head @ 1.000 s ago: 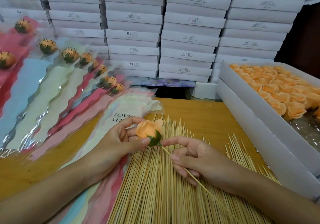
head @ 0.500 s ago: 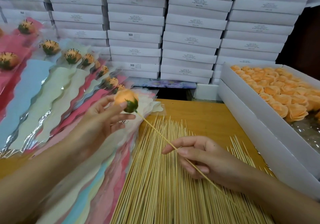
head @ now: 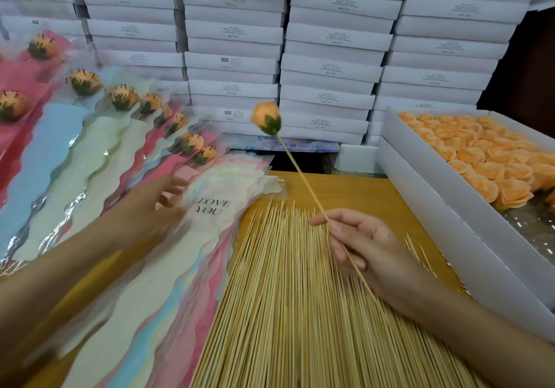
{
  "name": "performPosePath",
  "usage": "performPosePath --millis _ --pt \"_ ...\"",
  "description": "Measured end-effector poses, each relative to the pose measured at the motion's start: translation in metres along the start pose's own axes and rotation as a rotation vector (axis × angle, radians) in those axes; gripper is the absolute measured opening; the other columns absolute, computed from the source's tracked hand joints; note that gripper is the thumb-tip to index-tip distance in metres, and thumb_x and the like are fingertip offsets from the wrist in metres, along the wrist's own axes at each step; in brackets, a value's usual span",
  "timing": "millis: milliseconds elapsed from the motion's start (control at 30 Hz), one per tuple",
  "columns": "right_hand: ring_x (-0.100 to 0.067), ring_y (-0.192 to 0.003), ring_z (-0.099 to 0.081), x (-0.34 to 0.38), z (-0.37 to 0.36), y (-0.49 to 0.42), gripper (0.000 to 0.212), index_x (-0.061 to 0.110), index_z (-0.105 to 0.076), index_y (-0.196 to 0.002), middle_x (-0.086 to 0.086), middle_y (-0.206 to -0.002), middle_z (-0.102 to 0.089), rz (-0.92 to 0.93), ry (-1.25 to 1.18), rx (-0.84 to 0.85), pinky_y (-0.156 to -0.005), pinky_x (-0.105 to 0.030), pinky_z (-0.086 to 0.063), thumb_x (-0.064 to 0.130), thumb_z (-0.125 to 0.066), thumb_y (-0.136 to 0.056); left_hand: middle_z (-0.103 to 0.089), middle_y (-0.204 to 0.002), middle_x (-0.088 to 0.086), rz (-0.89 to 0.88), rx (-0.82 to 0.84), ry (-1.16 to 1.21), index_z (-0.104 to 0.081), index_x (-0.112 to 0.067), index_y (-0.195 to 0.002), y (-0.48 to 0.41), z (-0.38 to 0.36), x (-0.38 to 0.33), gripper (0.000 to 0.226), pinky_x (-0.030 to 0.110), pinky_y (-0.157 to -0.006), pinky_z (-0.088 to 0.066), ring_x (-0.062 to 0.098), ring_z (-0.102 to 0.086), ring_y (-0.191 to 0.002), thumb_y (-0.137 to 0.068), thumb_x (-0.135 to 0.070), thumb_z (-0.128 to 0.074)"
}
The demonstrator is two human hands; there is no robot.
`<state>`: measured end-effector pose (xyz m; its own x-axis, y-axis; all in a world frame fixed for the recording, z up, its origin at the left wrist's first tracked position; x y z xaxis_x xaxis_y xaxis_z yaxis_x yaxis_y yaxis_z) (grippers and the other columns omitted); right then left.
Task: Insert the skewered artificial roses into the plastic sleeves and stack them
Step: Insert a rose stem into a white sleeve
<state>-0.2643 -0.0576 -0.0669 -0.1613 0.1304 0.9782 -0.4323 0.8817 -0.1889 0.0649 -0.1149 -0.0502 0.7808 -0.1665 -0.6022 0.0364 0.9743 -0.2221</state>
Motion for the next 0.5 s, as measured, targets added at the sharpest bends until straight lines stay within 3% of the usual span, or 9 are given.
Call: performPosePath --millis 100,200,300,500 --pt "-0.002 -0.044 -0.035 -0.002 0.008 -0.001 0.025 0.022 -0.072 -0.103 0.004 -0.06 -0.053 0.038 0.026 -0.152 -0.045 -0.018 -0.031 0.033 -0.058 -0.086 -0.055 -0.106 -0.005 -0.006 0.046 -0.175 -0.05 -0.019 -0.132 0.002 -0.01 0.006 0.053 0.03 -0.073 -0.043 0.009 -0.054 -0.087 -0.086 -0.04 -0.067" --pt "-0.003 -0.045 -0.034 -0.004 0.012 -0.002 0.023 0.024 -0.073 -0.101 0.004 -0.06 -0.053 0.059 0.057 -0.244 -0.046 -0.024 -0.027 0.033 -0.058 -0.085 -0.053 -0.106 -0.005 0.038 0.07 -0.29 -0.045 -0.023 -0.139 0.004 -0.014 0.005 0.074 0.032 -0.076 -0.047 0.009 -0.053 -0.086 -0.078 -0.058 -0.065" --pt "-0.004 -0.046 -0.034 -0.006 0.013 -0.001 0.021 0.025 -0.073 -0.1 0.003 -0.061 -0.052 0.051 0.073 -0.276 -0.047 -0.025 -0.026 0.031 -0.057 -0.088 -0.053 -0.109 -0.003 0.045 0.062 -0.311 -0.04 -0.022 -0.144 0.006 -0.015 0.001 0.082 0.033 -0.077 -0.048 0.011 -0.053 -0.087 -0.076 -0.057 -0.069" --pt "-0.005 -0.047 -0.036 -0.006 0.011 -0.001 0.021 0.024 -0.072 -0.101 0.003 -0.061 -0.053 0.035 0.096 -0.286 -0.048 -0.023 -0.032 0.023 -0.052 -0.095 -0.054 -0.099 -0.003 0.063 -0.004 -0.125 -0.05 -0.021 -0.134 0.011 -0.017 -0.008 0.068 0.023 -0.061 -0.039 0.009 -0.05 -0.078 -0.074 -0.035 -0.08"
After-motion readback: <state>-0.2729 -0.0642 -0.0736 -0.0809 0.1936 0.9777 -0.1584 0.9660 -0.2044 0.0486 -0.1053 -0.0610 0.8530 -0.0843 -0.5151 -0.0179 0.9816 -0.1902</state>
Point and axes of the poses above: each hand's wrist, its own y-axis away from the middle knuckle, its own z-axis out of the back of the hand, x = y × z, the point moved 2 cm from there along -y, towards the middle knuckle
